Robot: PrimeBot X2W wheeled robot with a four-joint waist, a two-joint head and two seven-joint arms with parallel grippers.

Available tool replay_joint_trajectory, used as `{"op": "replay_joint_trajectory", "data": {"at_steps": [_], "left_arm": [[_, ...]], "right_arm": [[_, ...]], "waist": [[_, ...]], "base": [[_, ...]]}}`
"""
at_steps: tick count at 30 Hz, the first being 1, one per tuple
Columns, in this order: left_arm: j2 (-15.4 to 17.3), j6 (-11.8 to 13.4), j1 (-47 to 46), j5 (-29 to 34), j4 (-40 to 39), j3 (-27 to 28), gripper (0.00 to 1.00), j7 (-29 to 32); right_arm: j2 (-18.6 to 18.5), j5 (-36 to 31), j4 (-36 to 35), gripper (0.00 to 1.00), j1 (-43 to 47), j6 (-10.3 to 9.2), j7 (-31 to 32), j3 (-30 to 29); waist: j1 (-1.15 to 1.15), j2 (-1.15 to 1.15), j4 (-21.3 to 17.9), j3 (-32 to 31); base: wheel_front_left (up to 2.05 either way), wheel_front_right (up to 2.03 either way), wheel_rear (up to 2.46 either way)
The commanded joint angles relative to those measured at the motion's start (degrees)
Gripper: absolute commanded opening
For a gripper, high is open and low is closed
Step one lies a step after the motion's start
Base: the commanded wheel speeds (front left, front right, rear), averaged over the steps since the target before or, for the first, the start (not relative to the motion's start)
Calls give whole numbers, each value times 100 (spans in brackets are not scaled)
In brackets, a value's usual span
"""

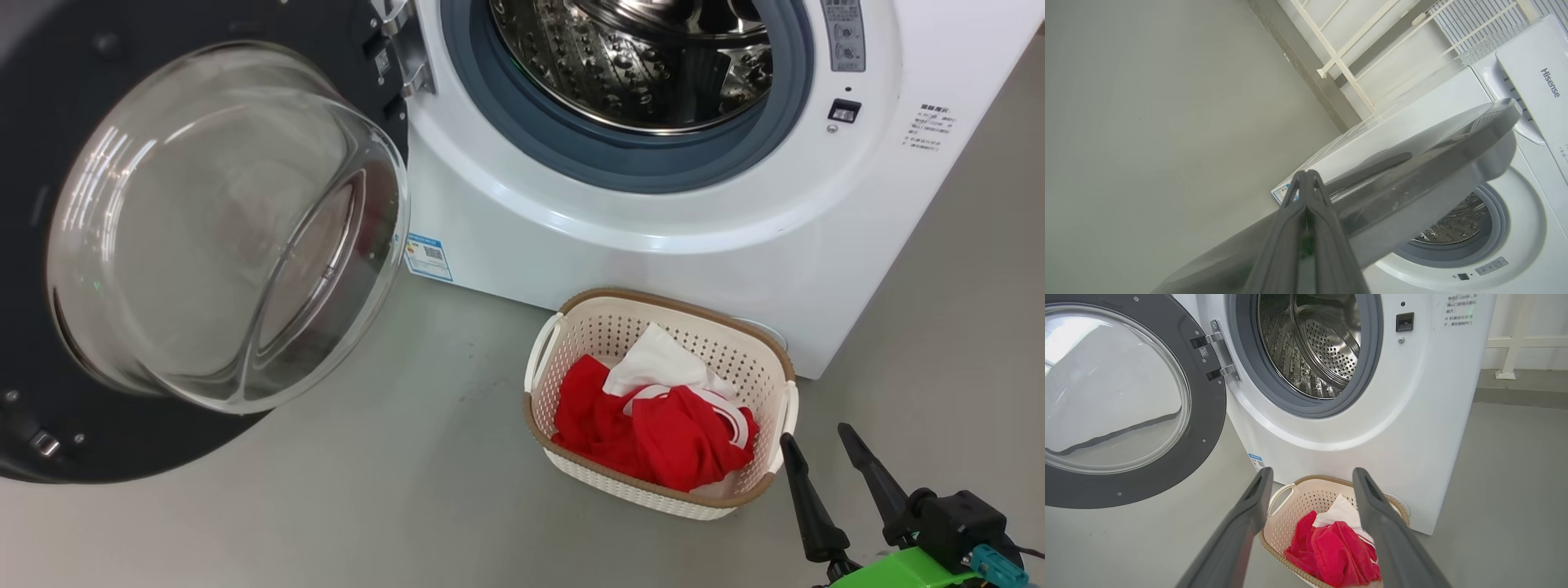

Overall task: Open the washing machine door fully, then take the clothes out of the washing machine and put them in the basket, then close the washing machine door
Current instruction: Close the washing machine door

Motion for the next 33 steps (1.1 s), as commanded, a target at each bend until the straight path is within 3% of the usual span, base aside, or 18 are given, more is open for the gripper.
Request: {"op": "replay_joint_trajectory", "data": {"at_steps": [1,16,33], "left_arm": [[455,-33,42,-92,-217,96,0,137],[366,-33,1138,-1161,-1942,-307,0,1400],[-111,-33,1854,-1887,-3988,-752,0,1778]], "right_arm": [[-53,-93,-152,100,-16,42,-37,96],[-80,-453,-164,100,136,42,-37,27],[-40,-617,-223,100,194,42,-37,10]], "waist": [[0,0,4,-31],[0,0,-5,-268],[0,0,-340,-307]], "base": [[0,0,0],[0,0,0],[0,0,0]]}}
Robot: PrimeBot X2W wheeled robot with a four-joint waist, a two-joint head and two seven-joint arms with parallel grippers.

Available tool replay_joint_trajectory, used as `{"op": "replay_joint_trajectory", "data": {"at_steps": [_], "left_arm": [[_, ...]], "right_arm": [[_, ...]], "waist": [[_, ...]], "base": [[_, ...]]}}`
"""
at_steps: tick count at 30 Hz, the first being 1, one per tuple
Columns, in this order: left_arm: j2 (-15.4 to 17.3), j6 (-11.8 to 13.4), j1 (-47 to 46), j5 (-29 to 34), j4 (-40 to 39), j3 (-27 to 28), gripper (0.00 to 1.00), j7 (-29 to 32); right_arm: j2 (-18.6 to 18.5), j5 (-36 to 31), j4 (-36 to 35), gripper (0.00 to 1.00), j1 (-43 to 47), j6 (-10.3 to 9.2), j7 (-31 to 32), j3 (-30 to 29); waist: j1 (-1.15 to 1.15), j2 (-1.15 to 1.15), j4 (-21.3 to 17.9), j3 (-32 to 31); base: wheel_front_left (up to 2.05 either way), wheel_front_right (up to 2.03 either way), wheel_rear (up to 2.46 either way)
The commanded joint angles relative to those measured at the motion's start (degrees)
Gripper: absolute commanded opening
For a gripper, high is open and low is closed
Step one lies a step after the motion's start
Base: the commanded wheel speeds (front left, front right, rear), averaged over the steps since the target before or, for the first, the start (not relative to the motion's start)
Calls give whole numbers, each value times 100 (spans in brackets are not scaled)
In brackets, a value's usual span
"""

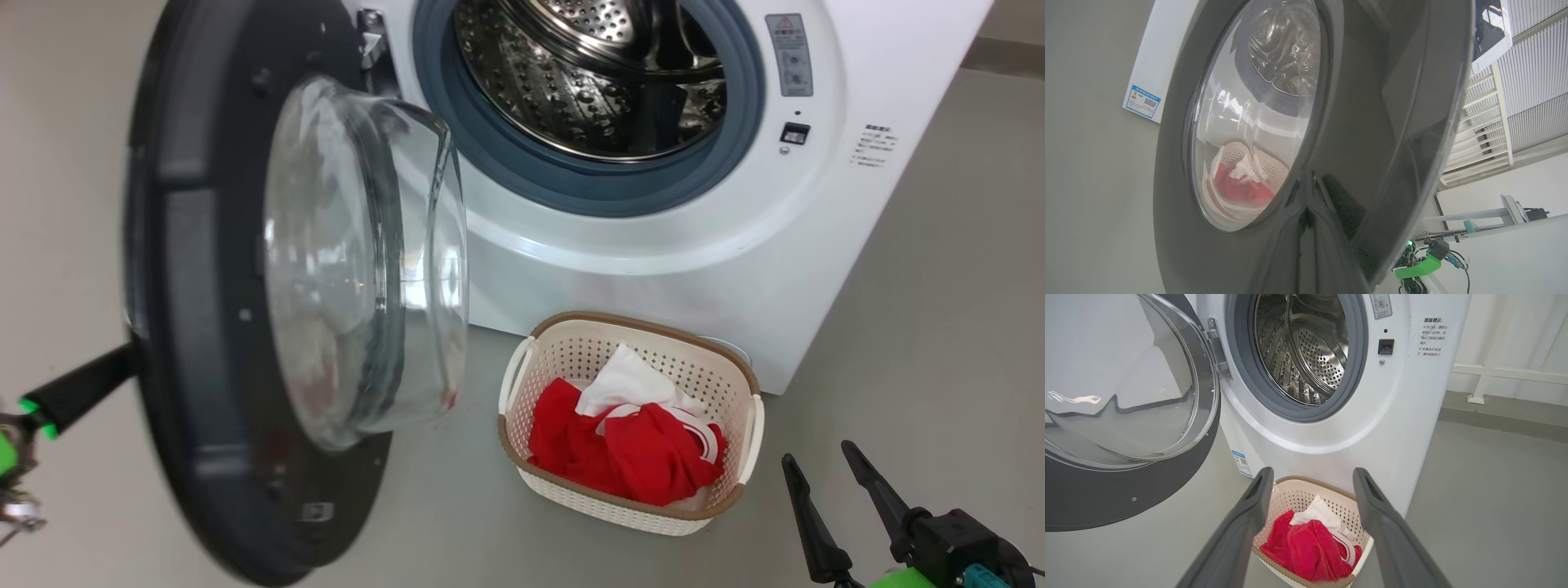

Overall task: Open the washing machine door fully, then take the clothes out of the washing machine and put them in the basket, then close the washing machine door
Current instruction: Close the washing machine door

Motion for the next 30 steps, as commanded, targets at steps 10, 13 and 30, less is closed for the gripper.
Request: {"op": "replay_joint_trajectory", "data": {"at_steps": [10,13,30], "left_arm": [[-177,-41,-175,-133,-797,-95,0,-43],[-202,-41,-153,-57,-815,-124,0,-131],[-487,-41,1066,238,-126,241,47,-1406]], "right_arm": [[-43,-45,-159,100,-96,37,-37,85],[-41,-39,-159,100,-108,37,-37,79],[2,181,-112,100,-77,37,-37,350]], "waist": [[0,0,-220,101],[0,0,-240,105],[0,0,-24,-172]], "base": [[0,0,0],[0,0,0],[0,0,0]]}}
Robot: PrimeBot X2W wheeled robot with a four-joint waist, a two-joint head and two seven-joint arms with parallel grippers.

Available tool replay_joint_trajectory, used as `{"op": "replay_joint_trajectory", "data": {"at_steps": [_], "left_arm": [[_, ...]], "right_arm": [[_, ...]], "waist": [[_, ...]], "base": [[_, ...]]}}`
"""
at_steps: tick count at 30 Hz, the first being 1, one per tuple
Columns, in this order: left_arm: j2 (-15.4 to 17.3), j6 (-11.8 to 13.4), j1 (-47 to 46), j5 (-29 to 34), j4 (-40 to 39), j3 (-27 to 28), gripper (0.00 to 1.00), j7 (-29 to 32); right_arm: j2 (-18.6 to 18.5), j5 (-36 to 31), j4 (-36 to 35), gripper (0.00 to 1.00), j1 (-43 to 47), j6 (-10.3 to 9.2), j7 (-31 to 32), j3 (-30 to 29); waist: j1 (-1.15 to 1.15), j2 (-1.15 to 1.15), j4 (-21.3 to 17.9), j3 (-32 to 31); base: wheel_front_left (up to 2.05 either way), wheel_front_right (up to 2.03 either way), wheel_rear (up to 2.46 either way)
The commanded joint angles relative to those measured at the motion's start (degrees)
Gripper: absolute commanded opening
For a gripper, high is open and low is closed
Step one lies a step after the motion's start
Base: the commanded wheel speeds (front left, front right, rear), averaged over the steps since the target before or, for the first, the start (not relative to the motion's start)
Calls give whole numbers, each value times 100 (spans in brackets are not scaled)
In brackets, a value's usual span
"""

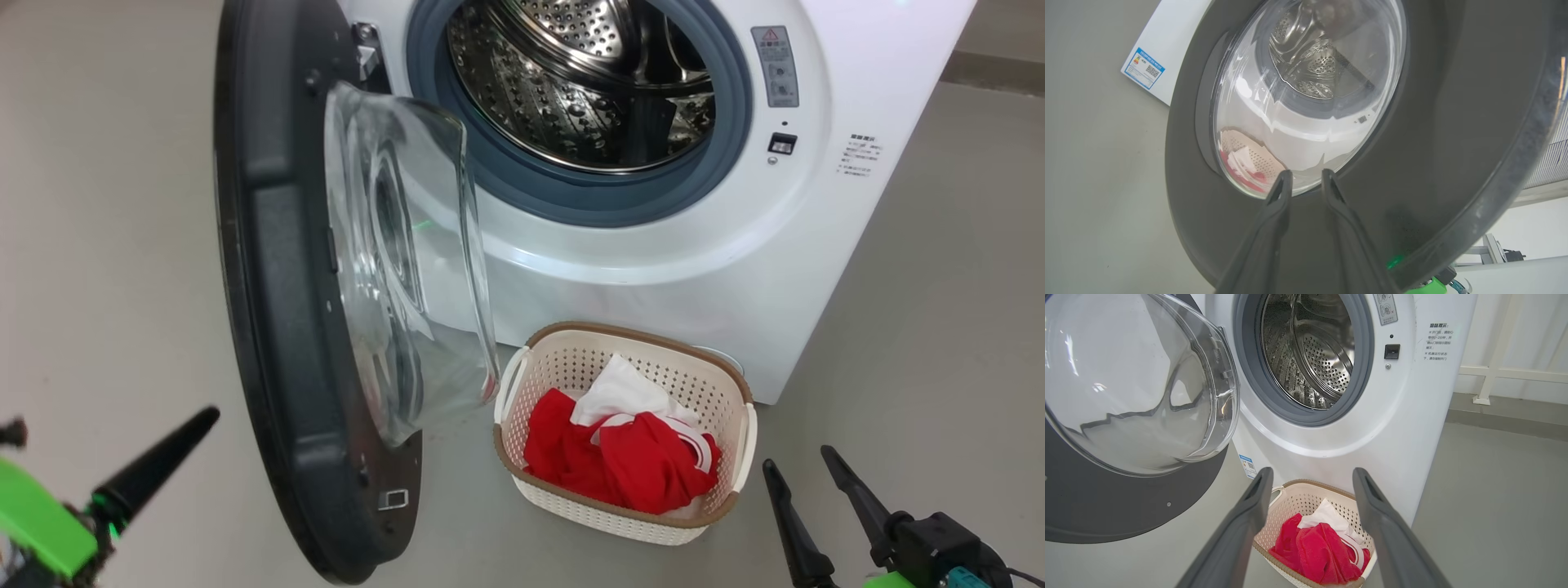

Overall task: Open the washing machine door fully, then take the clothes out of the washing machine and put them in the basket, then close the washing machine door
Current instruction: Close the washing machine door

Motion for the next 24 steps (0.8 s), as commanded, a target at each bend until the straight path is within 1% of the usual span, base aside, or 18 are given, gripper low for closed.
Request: {"op": "replay_joint_trajectory", "data": {"at_steps": [1,2,3,4,9,14,17,19,24], "left_arm": [[174,-38,-24,76,-61,289,58,-115],[123,-38,75,91,-17,288,70,-225],[82,-38,172,129,33,291,98,-358],[28,-38,264,144,94,291,100,-484],[-146,-38,672,258,239,155,100,-1020],[-251,-38,942,421,387,-1,100,-1684],[-349,-38,998,324,379,-32,100,-1912],[-398,-38,1057,301,404,-13,100,-2206],[-526,-38,1152,386,394,-220,100,-2912]], "right_arm": [[-51,68,-112,100,-81,37,-37,170],[-50,76,-106,100,-86,37,-37,184],[-48,83,-102,100,-90,37,-37,202],[-45,88,-97,100,-91,37,-37,219],[-40,130,-66,100,-99,37,-37,293],[-40,139,-43,100,-136,37,-37,336],[-40,143,-39,100,-146,37,-37,355],[-42,147,-41,100,-159,37,-37,370],[-42,152,-44,100,-193,37,-37,369]], "waist": [[0,0,38,-35],[0,0,56,-51],[0,0,71,-67],[0,0,84,-84],[0,0,155,-121],[0,0,185,-123],[0,0,184,-121],[0,0,180,-111],[0,0,179,-61]], "base": [[0,0,0],[0,0,0],[0,0,0],[0,0,0],[0,0,0],[0,0,0],[0,0,0],[0,0,0],[0,0,0]]}}
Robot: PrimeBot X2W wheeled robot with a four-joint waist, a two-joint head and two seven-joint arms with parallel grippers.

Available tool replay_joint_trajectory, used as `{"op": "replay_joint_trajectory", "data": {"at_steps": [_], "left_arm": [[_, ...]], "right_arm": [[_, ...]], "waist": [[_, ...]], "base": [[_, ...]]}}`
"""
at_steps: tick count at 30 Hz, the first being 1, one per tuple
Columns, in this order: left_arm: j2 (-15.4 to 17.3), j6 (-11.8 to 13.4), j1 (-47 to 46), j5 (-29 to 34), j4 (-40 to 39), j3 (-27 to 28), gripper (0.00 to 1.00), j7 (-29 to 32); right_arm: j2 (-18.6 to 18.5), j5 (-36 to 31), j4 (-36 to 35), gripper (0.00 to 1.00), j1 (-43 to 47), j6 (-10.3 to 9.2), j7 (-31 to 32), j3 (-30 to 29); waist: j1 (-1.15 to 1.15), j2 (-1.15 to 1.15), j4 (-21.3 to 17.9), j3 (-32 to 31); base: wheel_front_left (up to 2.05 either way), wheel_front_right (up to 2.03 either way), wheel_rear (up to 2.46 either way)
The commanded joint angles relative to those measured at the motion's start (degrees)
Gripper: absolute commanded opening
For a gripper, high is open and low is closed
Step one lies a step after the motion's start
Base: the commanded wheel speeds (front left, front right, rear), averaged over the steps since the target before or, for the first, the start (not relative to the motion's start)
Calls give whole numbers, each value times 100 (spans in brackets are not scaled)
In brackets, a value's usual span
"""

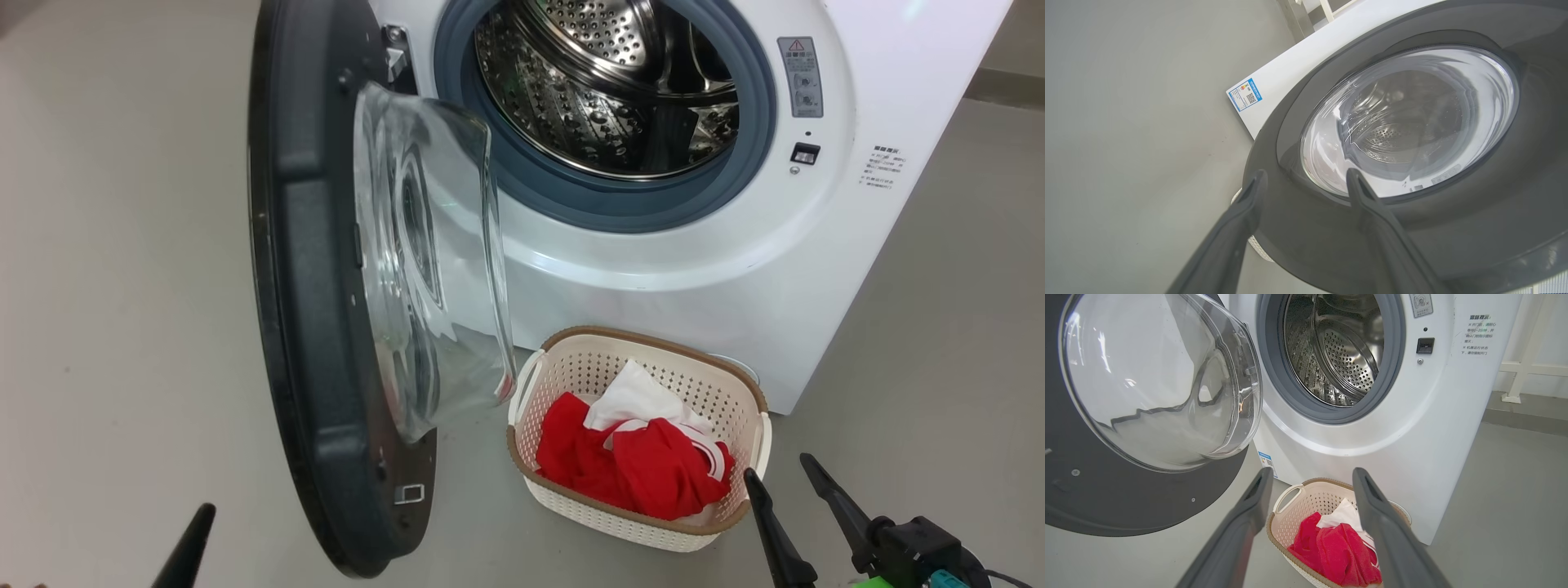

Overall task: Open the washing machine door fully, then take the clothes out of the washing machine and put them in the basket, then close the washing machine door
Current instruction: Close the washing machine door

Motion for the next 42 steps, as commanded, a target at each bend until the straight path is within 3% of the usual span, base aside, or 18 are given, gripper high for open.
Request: {"op": "replay_joint_trajectory", "data": {"at_steps": [1,10,13,20,24,29,34,42], "left_arm": [[100,-38,-118,100,-109,127,100,-198],[319,-38,-56,1050,159,-941,100,-2126],[357,-38,-84,1543,473,-1062,100,-2352],[-312,-38,-22,3983,399,120,100,-2367],[-677,-38,120,5472,21,427,100,-2368],[-1102,-38,234,6695,-364,811,100,-2369],[-1322,-38,328,6962,-417,824,100,-2369],[-1383,-38,342,6991,-410,842,100,-2369]], "right_arm": [[-47,15,-122,100,-193,37,-37,116],[-20,5,-109,100,-262,37,-37,55],[-7,24,-106,100,-289,37,-37,12],[21,40,-113,100,-281,37,-37,-65],[25,35,-111,100,-302,37,-37,-91],[30,34,-115,100,-329,37,-37,-133],[30,45,-100,100,-296,37,-37,-159],[42,47,-83,100,-245,37,-37,-172]], "waist": [[0,0,-4,21],[0,0,-61,105],[0,0,-89,119],[0,0,-78,119],[0,0,-77,145],[0,0,-88,149],[0,0,-91,124],[0,0,-103,76]], "base": [[0,0,0],[0,0,0],[0,0,0],[0,0,0],[0,0,0],[0,0,0],[0,0,0],[0,0,0]]}}
